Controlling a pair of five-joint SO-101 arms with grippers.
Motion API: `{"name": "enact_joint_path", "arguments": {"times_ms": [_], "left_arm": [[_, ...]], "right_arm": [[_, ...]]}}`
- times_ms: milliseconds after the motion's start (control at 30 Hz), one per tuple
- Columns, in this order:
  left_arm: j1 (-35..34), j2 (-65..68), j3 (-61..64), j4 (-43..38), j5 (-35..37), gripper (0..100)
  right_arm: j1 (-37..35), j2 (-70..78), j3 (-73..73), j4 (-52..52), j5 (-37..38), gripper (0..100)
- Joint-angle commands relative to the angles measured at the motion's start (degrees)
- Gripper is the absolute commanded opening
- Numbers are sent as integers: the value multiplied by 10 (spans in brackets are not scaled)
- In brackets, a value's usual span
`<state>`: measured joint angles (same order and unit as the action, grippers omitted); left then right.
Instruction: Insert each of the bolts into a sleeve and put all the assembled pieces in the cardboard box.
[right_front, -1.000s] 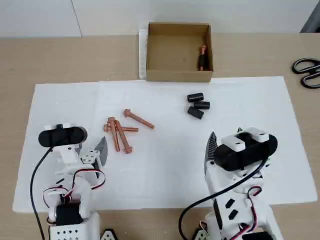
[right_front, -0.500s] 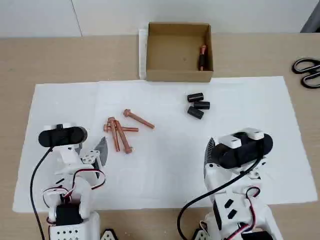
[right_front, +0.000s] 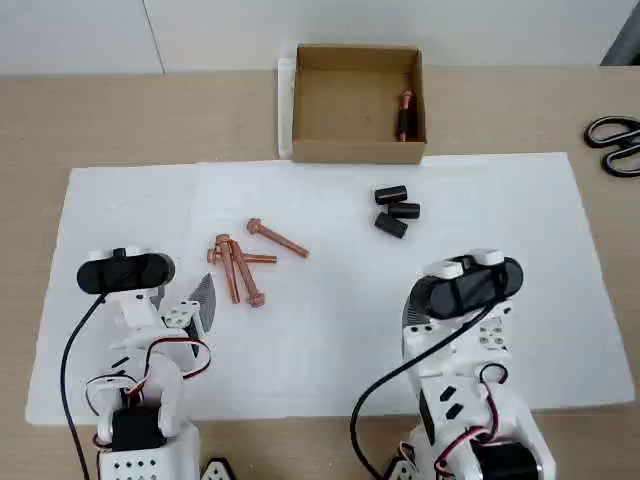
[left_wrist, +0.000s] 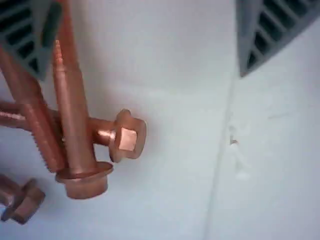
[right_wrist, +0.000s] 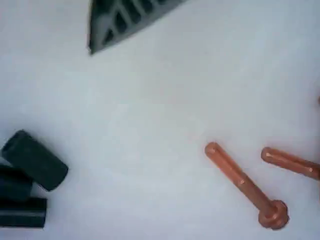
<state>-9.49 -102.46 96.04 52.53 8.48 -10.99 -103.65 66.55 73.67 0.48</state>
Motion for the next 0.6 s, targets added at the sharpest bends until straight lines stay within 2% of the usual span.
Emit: {"name": "enact_joint_path", "arguments": {"times_ms": [0,133,567], "left_arm": [[1,-1,-1,-12,3,238],[1,-1,-1,-12,3,238],[1,-1,-1,-12,3,238]], "right_arm": [[2,3,-67,-3,6,214],[2,2,-112,1,6,214],[-1,-2,-111,2,6,214]]}}
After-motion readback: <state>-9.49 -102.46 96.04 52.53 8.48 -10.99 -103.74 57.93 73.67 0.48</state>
